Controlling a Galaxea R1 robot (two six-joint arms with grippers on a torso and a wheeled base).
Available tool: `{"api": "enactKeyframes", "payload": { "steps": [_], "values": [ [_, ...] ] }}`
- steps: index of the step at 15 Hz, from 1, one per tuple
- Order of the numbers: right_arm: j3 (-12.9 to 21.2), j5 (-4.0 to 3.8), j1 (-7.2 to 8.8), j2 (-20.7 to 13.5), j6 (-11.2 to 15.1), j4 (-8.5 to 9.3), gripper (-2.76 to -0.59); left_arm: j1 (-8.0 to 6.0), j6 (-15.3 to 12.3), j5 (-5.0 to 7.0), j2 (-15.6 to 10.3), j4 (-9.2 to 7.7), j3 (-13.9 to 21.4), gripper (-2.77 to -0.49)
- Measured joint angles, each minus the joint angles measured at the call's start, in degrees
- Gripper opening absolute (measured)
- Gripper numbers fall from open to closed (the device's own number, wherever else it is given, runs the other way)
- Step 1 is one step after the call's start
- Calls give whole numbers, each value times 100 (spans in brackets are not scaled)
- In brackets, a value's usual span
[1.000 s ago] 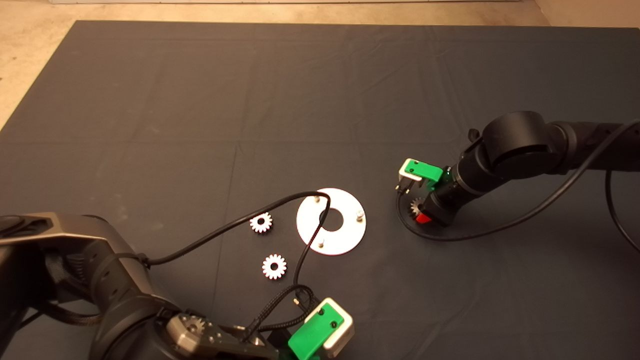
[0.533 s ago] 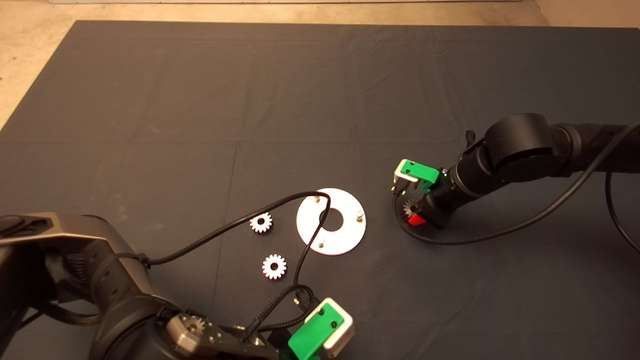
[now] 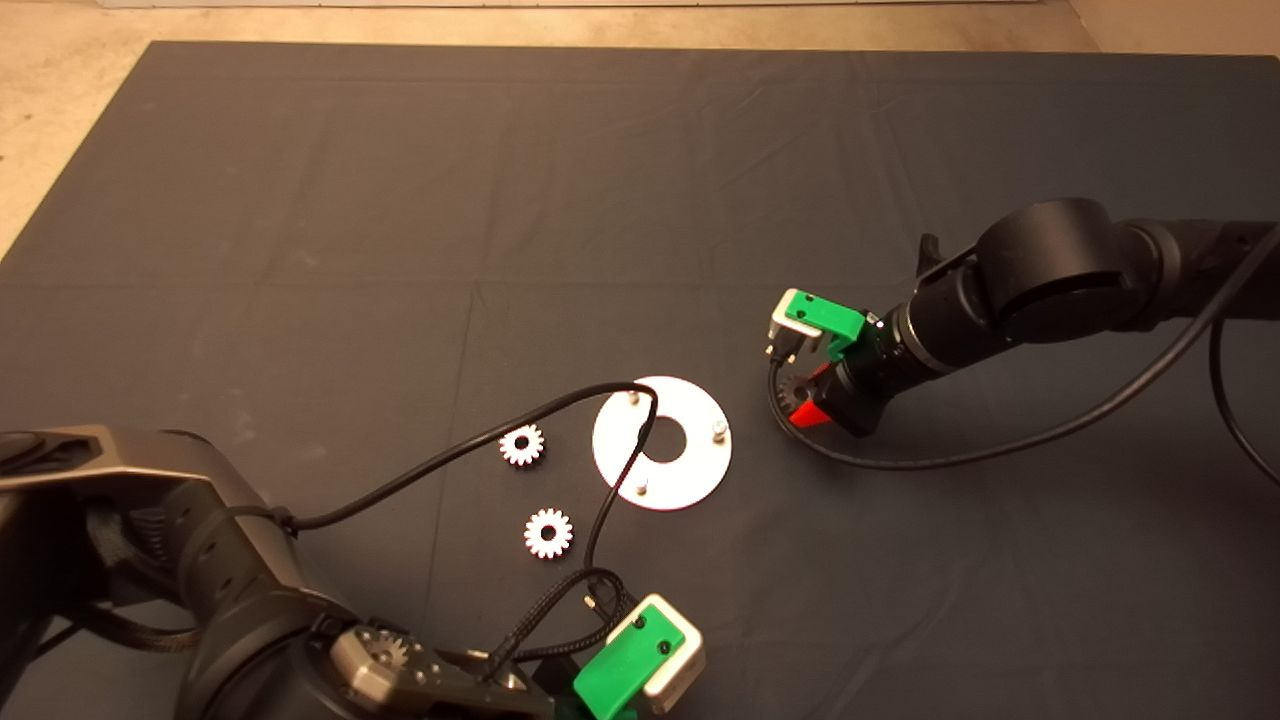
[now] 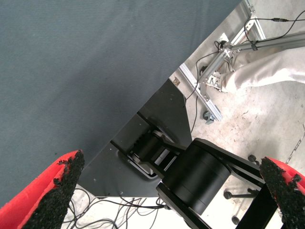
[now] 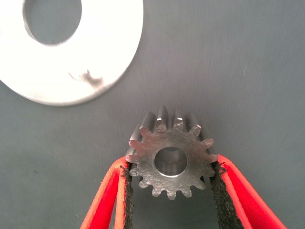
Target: Install three planetary gears onto the carrier pins
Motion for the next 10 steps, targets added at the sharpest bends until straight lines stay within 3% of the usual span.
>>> {"api": "enactKeyframes", "payload": {
  "steps": [3,5,6,7,9,10],
  "values": [
    [-7,0,196,346,30,29,-245,0,0,0,0,0,0,-61],
    [-91,-29,249,508,60,161,-246,-11,0,0,-11,0,0,-61],
    [-165,-98,275,578,63,288,-246,-30,0,2,-12,0,0,-61],
    [-244,-218,333,659,66,457,-246,-40,0,0,-11,0,0,-61],
    [-328,-461,614,850,69,668,-246,-46,0,0,-11,0,0,-61],
    [-336,-485,662,876,69,690,-246,-46,0,0,-10,0,0,-61]
  ]
}}
